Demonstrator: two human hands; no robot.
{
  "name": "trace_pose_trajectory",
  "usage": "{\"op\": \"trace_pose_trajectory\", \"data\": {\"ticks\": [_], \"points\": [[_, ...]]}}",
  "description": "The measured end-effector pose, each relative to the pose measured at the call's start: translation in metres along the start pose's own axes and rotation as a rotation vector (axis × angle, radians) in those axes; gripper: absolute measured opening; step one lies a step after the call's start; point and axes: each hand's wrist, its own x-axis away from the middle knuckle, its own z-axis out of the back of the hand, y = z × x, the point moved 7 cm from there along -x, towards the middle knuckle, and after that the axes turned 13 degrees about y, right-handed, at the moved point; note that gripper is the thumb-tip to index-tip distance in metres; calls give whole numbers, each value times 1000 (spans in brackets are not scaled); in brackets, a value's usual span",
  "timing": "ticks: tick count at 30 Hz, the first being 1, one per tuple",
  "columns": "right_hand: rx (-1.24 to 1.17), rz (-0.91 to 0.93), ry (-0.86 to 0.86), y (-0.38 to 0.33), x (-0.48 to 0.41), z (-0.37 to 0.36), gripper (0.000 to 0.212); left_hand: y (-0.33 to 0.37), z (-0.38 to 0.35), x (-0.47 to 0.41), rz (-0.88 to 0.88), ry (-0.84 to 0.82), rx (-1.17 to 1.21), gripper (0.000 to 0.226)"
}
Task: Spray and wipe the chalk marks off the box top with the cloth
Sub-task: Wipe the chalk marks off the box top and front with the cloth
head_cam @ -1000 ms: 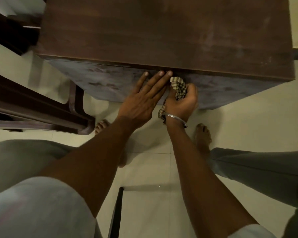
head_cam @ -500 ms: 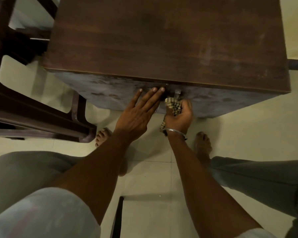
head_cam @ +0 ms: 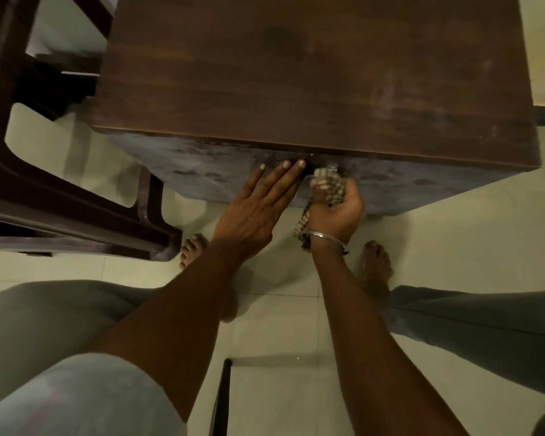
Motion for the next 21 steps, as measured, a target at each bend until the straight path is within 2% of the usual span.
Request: {"op": "trace_pose_trajectory", "data": {"ticks": [2, 7, 12, 18, 21], "points": [[-68, -74, 59, 1, -2, 2, 17, 2, 1, 0, 24, 17, 13, 84], [-21, -114, -74, 16, 0, 1, 19, 1, 1, 7, 78, 25, 53, 89], [-77, -106, -6, 2, -10, 3, 21, 2, 3, 5, 94, 27, 55, 90], [40, -109, -156, 19, -5, -2, 22, -2, -1, 6, 75, 34, 60, 93], [-21, -80, -53, 5, -11, 3, 19, 0, -3, 5, 69, 39, 54, 91]]}}
